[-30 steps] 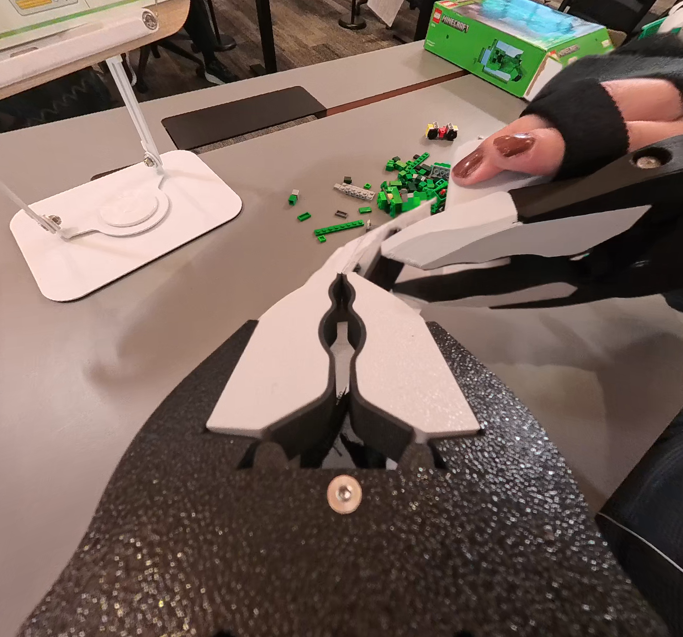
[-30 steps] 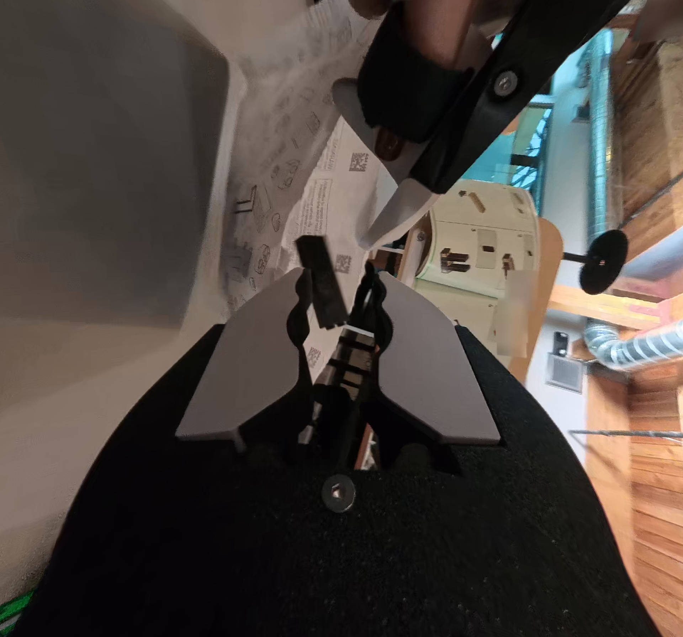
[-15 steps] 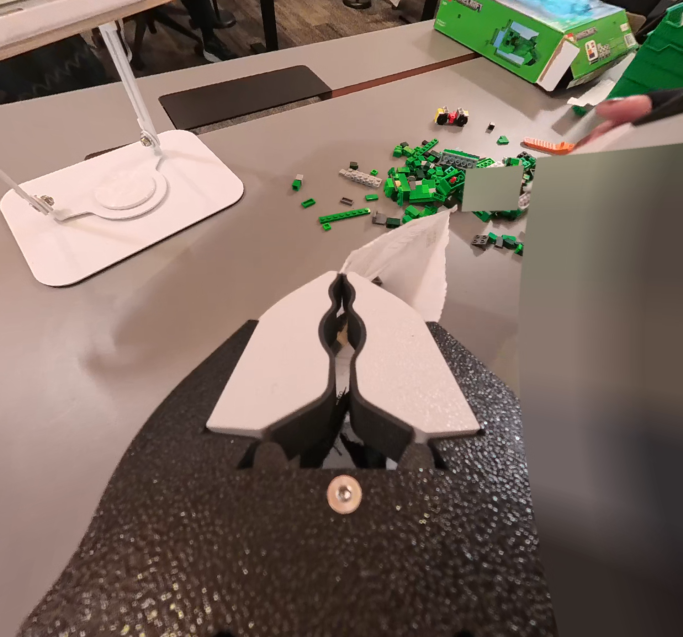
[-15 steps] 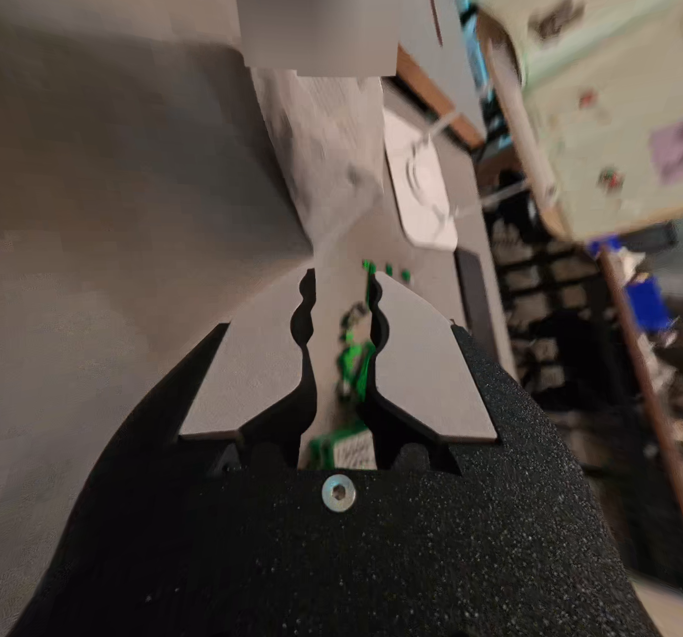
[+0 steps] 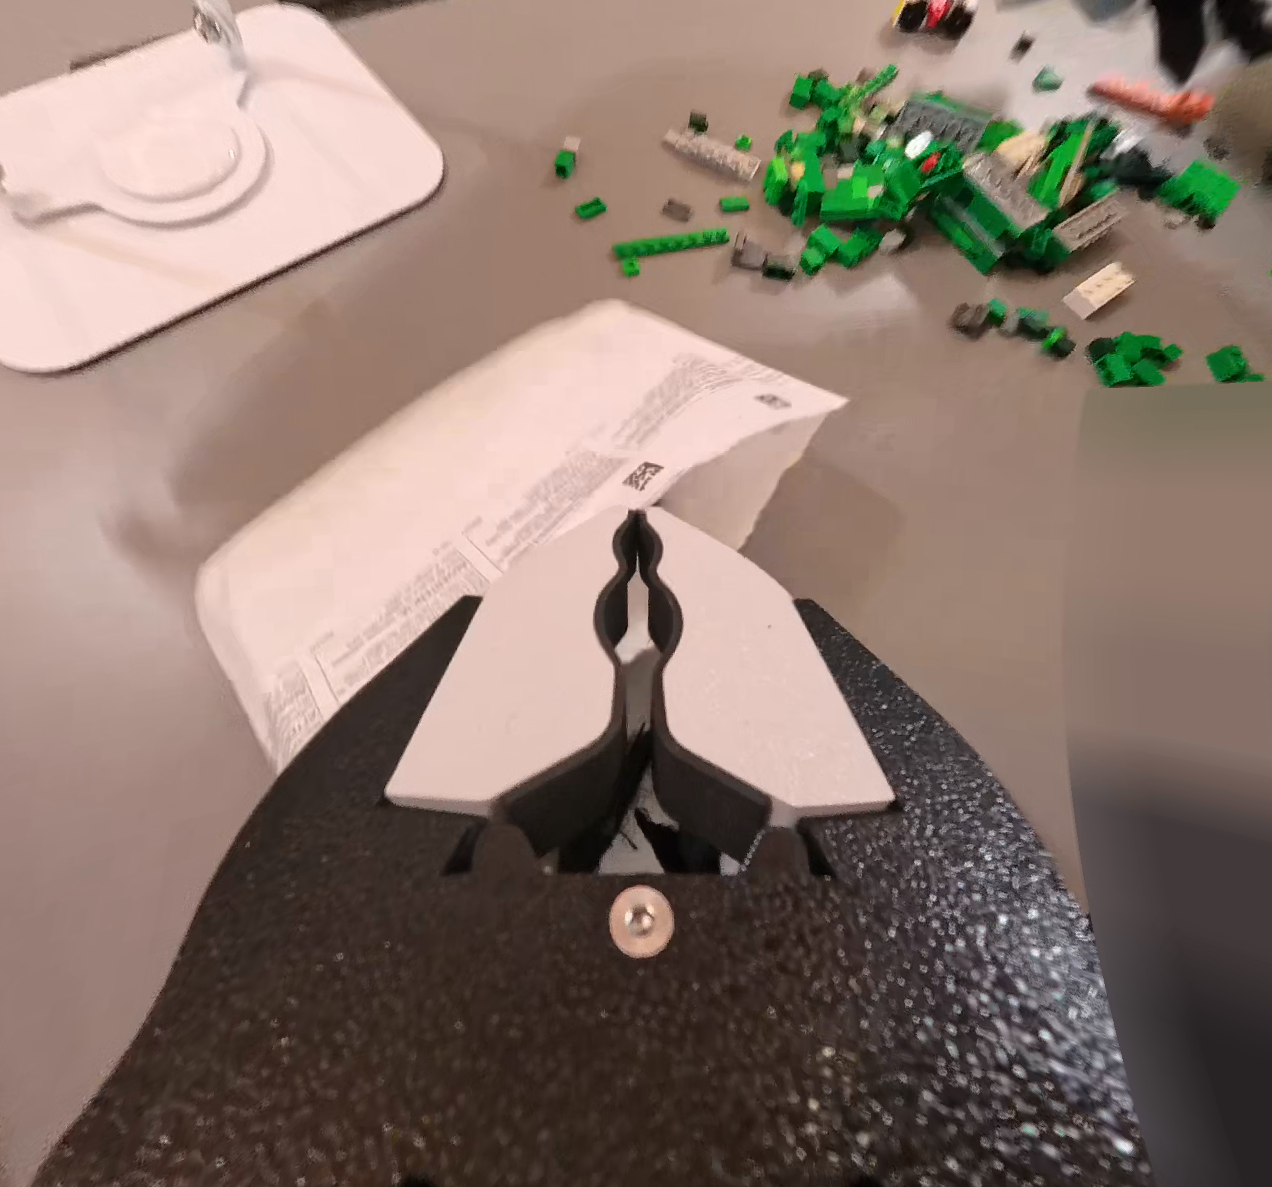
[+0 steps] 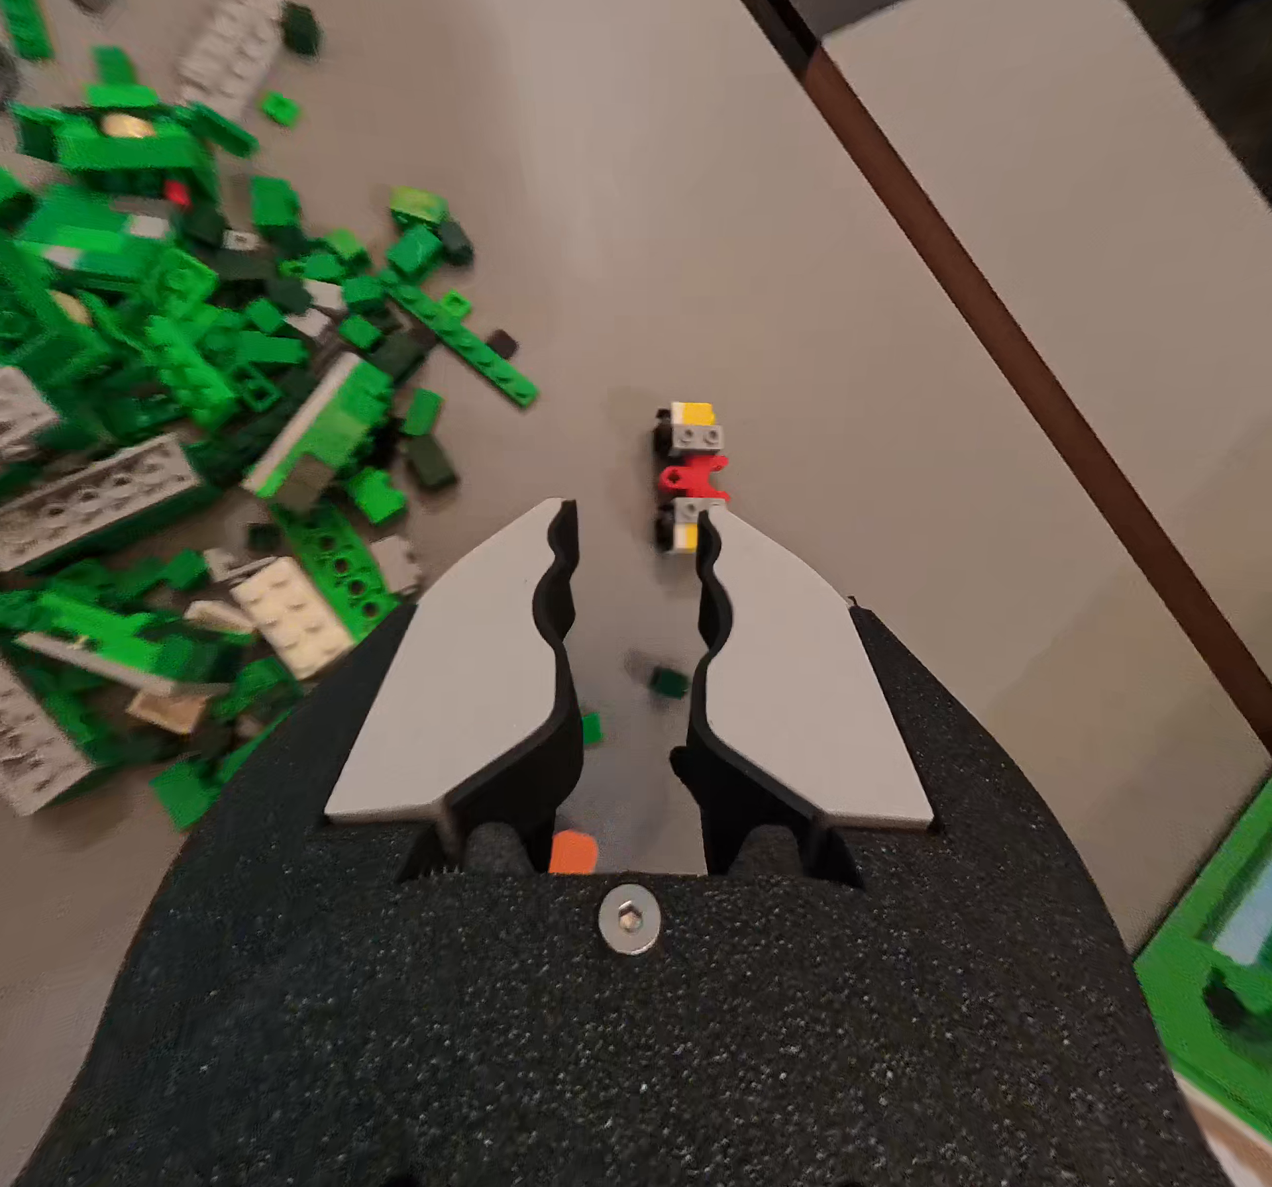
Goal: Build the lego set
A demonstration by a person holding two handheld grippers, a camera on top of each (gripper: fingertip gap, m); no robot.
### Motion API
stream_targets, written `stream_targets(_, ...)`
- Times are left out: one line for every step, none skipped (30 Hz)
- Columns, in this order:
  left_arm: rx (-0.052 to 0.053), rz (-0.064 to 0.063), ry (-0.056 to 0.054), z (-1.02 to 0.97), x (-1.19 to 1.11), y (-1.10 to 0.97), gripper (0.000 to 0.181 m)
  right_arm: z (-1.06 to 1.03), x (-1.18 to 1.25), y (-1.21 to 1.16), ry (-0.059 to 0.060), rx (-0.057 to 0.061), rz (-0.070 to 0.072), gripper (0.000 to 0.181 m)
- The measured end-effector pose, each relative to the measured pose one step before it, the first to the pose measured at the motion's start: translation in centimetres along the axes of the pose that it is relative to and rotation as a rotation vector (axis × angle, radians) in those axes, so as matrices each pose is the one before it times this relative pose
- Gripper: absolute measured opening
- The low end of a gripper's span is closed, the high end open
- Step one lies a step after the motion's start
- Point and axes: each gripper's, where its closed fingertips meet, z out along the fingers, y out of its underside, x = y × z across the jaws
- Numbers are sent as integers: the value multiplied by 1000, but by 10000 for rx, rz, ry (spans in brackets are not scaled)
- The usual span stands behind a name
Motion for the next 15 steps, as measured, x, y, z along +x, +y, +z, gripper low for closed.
stream_targets(-401, 37, -258, 151, -275, 969, 0, 661, 541, 361, -71, -311, -19, 33)
stream_targets(-220, 24, -81, 159, 5, 708, 0, 592, 391, 364, -92, -309, -26, 33)
stream_targets(-37, -76, 117, 139, 298, 420, 0, 503, 202, 332, -148, -294, -20, 33)
stream_targets(38, -124, 34, 126, 143, 272, 0, 385, 16, 263, -186, -246, -44, 33)
stream_targets(43, -106, -50, 129, 0, 251, 0, 279, -10, 216, -122, -196, -83, 32)
stream_targets(31, -131, -36, 162, -4, 236, 0, 163, 40, 174, -35, -144, -125, 28)
stream_targets(90, -142, 26, 163, 77, 112, 0, 63, 28, 62, -3, -35, -115, 22)
stream_targets(183, -125, 130, 154, 243, -62, 0, -26, 0, -25, -6, 32, -48, 21)
stream_targets(129, -109, 200, 150, 337, -37, 0, -89, 40, -9, 63, 34, -30, 21)
stream_targets(15, -102, 188, 166, 331, 58, 0, -205, 24, -111, 140, 129, -85, 21)
stream_targets(-40, -71, 106, 138, 221, 114, 0, -366, -110, -260, 149, 225, -123, 21)
stream_targets(-3, -4, 45, 68, 143, 96, 0, -473, -226, -384, 149, 266, -146, 21)
stream_targets(38, 29, 57, -10, 156, 74, 8, -596, -253, -486, 208, 285, -211, 21)
stream_targets(58, 14, 89, -63, 198, 75, 17, -704, -244, -574, 291, 288, -301, 21)
stream_targets(42, -92, 100, -80, 161, 122, 26, -776, -306, -674, 321, 276, -378, 21)
